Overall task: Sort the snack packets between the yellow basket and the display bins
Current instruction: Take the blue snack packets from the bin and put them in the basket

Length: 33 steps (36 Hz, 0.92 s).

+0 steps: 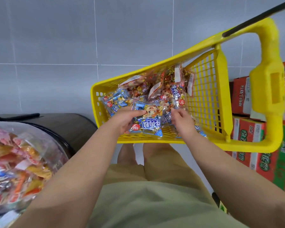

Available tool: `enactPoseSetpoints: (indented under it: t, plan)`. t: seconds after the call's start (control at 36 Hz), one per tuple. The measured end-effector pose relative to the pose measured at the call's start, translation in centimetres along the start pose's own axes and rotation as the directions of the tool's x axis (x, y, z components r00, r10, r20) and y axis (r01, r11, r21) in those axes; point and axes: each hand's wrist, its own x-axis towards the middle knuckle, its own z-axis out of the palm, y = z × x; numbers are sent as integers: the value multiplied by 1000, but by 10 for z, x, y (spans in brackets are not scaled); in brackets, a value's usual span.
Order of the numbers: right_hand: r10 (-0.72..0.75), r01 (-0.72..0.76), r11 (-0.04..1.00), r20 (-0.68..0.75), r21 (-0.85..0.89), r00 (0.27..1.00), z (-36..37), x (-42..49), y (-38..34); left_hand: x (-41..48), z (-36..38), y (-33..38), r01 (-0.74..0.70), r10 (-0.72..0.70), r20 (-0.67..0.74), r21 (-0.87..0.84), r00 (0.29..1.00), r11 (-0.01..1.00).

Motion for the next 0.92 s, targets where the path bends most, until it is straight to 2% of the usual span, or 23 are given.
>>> enactPoseSetpoints:
  t: [0.03, 0.08, 0.19, 0.33, 0.39, 0.44, 0.56, 0.61, 0.64, 0.69, 0.75, 0.81, 0.92]
  plan:
    - [-96, 80, 982, -87, -172, 992, -2, 9, 2, 2, -3, -3, 0, 0, -22, -18, 1000, 1000]
    - [-161, 107, 912, -105, -396, 981, -4, 27, 6, 5, -9, -8, -13, 10, -38, -58, 999, 998]
    - [33, -35, 914, -12, -404, 999, 3, 48, 11, 1, -23, -17, -8, 0, -76, -99, 997, 995]
    - [42, -33, 885, 10, -465, 999, 10, 54, 7, 0, -34, -23, 1, -8, -65, -115, 998, 993]
    - [56, -27, 899, 52, -436, 997, 10, 51, 6, -1, -34, -24, -21, 11, -57, -169, 998, 985]
    - [73, -41, 942, 84, -333, 994, 5, 45, 4, -2, -33, -23, -29, 17, -53, -236, 998, 971]
    - [125, -125, 992, 41, 11, 991, -12, 22, -6, -8, -30, -19, -28, 6, -91, -245, 996, 969]
    - [163, -189, 963, 144, 191, 976, -17, 7, -9, -9, -25, -17, -24, 1, -98, -234, 995, 972]
    - [142, -186, 962, 211, 201, 967, -17, -2, -10, -11, -22, -15, -23, 0, -93, -241, 996, 970]
    - [66, -96, 991, 299, 89, 952, -14, -16, -12, -15, -12, -10, -38, 27, -40, -285, 999, 958]
    - [31, -16, 999, 344, -47, 938, -5, -24, -15, -22, -2, -4, -40, 67, 77, -316, 995, 948]
    - [-40, 85, 991, 364, -108, 930, 6, -30, -18, -26, 4, -2, -47, 84, 131, -263, 988, 964]
    - [-153, 217, 968, 383, -128, 911, 14, -33, -20, -23, 5, -1, -47, 53, 25, -188, 998, 981]
